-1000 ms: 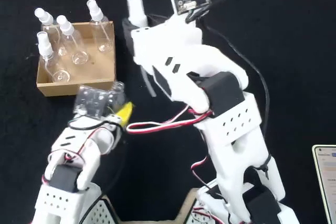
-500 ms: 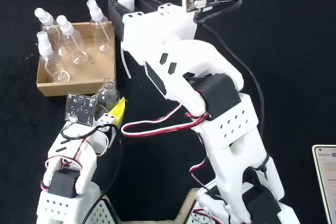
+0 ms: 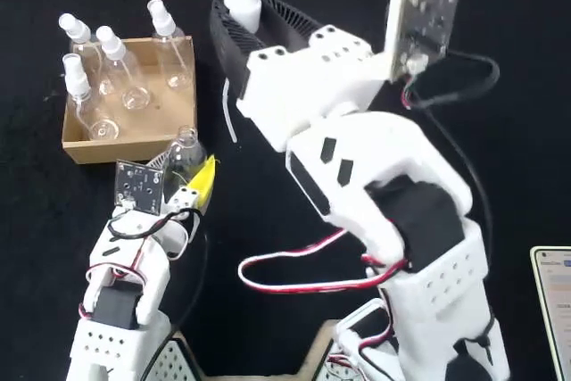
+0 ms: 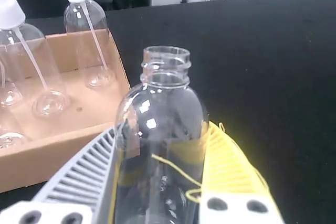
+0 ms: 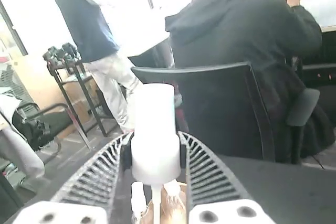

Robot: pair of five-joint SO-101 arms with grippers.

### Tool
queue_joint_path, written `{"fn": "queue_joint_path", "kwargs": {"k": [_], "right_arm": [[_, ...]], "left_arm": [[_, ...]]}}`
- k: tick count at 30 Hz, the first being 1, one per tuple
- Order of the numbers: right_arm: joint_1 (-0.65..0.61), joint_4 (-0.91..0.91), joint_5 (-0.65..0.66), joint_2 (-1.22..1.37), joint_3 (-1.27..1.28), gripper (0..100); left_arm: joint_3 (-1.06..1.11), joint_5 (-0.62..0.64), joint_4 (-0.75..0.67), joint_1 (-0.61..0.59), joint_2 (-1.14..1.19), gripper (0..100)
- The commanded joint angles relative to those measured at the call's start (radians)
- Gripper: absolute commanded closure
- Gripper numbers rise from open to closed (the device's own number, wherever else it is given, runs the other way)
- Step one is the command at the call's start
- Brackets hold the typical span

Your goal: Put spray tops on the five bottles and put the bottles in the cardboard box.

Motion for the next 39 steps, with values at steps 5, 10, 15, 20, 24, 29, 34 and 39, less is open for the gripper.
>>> {"fn": "queue_joint_path", "kwargs": {"k": [5, 10, 15, 20, 24, 29, 34, 39], "right_arm": [[0.012, -0.379, -0.003, -0.087, 0.254, 97.6], [0.012, -0.499, -0.002, -0.090, 0.329, 97.6], [0.008, -0.497, -0.002, -0.090, 0.332, 97.6], [-0.006, -0.503, -0.008, -0.082, 0.351, 97.6], [-0.015, -0.503, -0.008, -0.088, 0.358, 97.6], [-0.008, -0.505, -0.002, -0.091, 0.421, 97.6], [0.071, -0.574, -0.009, -0.120, 0.484, 97.7], [0.069, -0.730, -0.009, -0.171, 0.582, 97.7]], "left_arm": [[-0.002, 0.003, -0.023, 0.105, -0.006, 96], [0.012, 0.003, -0.029, 0.101, -0.006, 96], [0.012, 0.003, -0.029, 0.104, -0.006, 96], [0.012, 0.003, -0.029, 0.104, -0.006, 96], [0.008, 0.003, -0.031, 0.104, -0.006, 96], [0.022, 0.008, -0.133, 0.096, -0.006, 96], [0.033, 0.011, -0.259, 0.107, -0.005, 96], [0.033, 0.011, -0.278, 0.107, -0.005, 96]]}}
